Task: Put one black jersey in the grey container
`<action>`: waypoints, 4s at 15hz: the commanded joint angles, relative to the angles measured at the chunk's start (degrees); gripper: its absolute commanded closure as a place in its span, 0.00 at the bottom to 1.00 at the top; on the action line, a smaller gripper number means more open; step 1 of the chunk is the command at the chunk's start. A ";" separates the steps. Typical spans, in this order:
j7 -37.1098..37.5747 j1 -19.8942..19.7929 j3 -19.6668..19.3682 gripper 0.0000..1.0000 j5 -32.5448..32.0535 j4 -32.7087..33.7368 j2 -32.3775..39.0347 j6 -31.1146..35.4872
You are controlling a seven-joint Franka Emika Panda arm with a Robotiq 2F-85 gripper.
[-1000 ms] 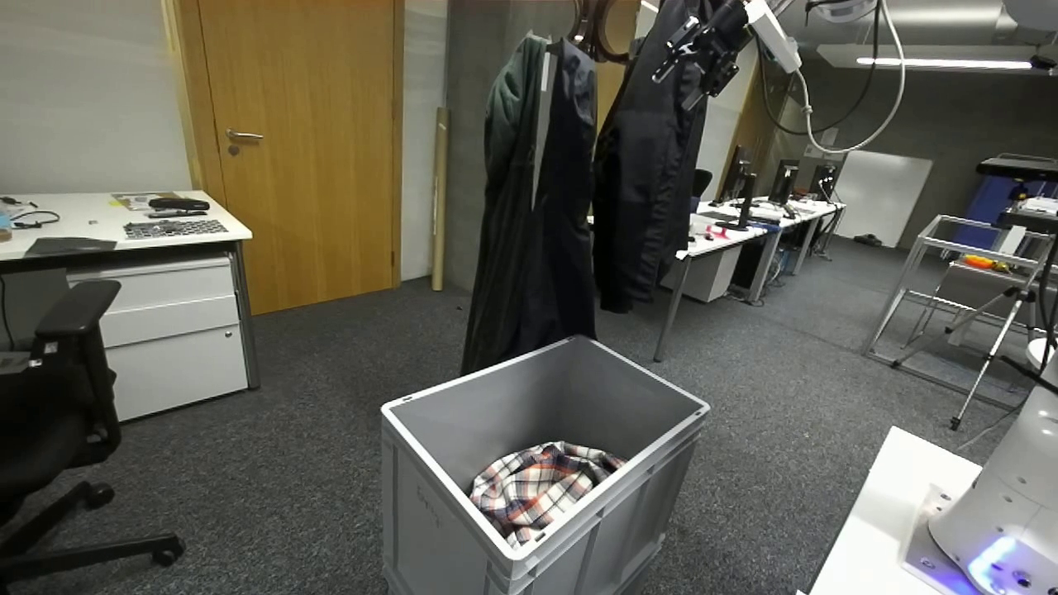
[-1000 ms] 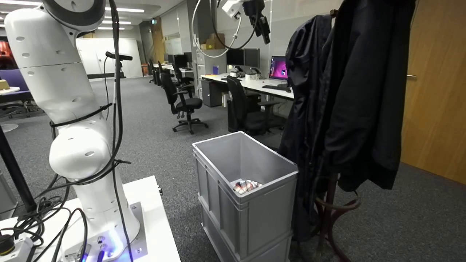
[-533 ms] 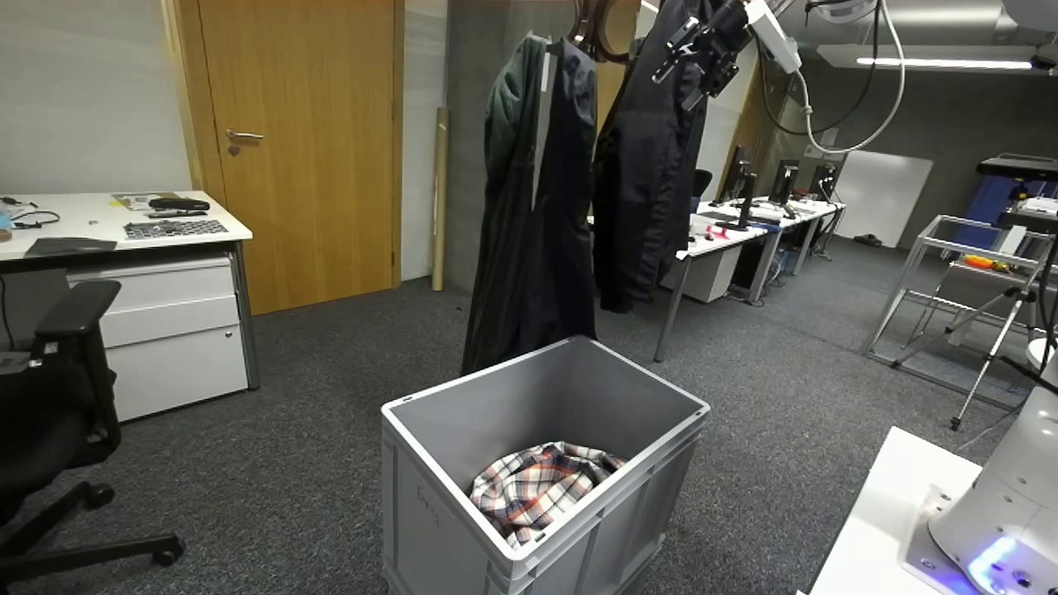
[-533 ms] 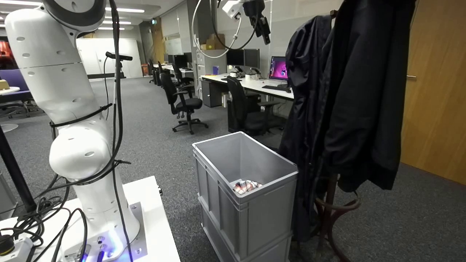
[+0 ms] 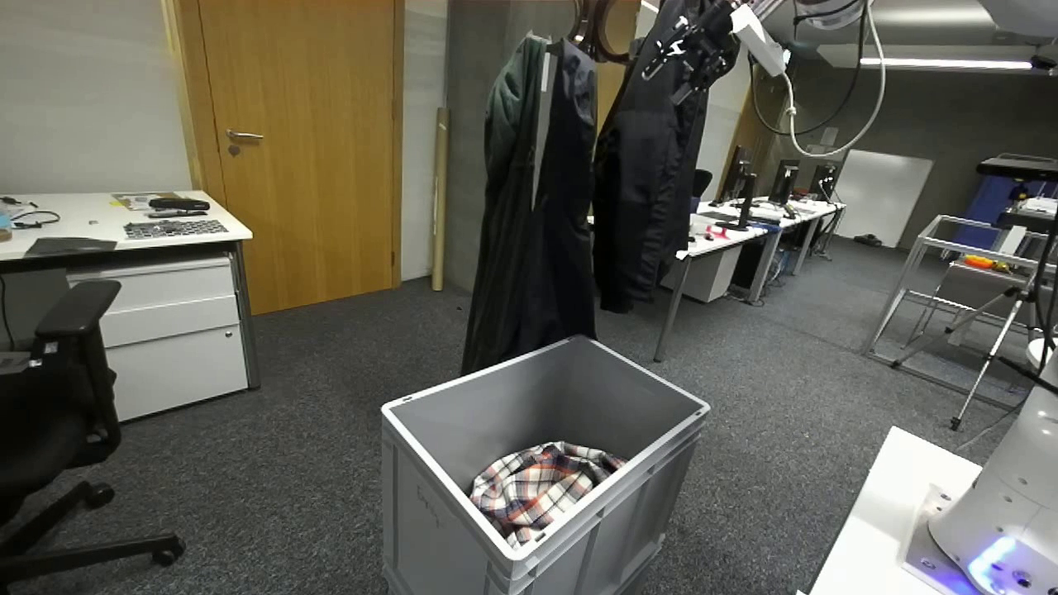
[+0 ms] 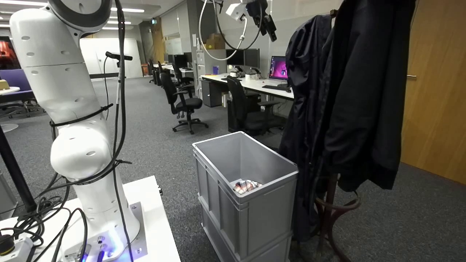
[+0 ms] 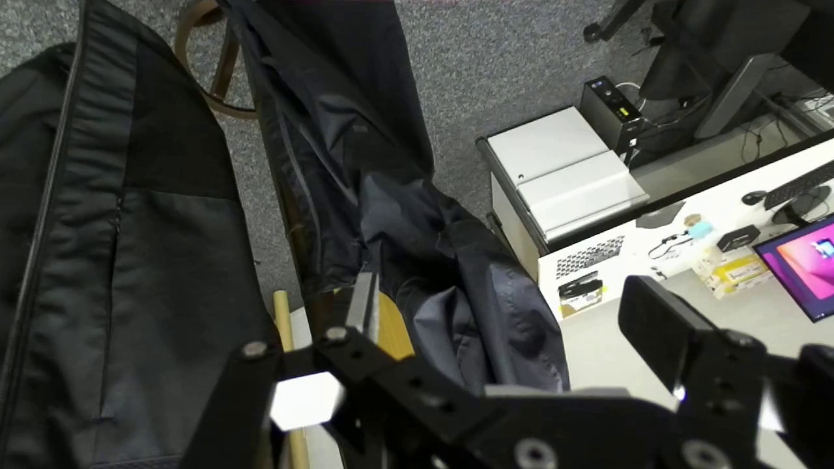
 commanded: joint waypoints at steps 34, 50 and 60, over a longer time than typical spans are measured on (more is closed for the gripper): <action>13.13 7.96 -1.32 0.00 -27.08 33.23 26.40 5.78; 12.41 8.07 -3.88 0.56 -27.71 43.70 35.12 4.63; 12.67 8.46 -4.82 1.00 -28.22 46.30 35.58 6.30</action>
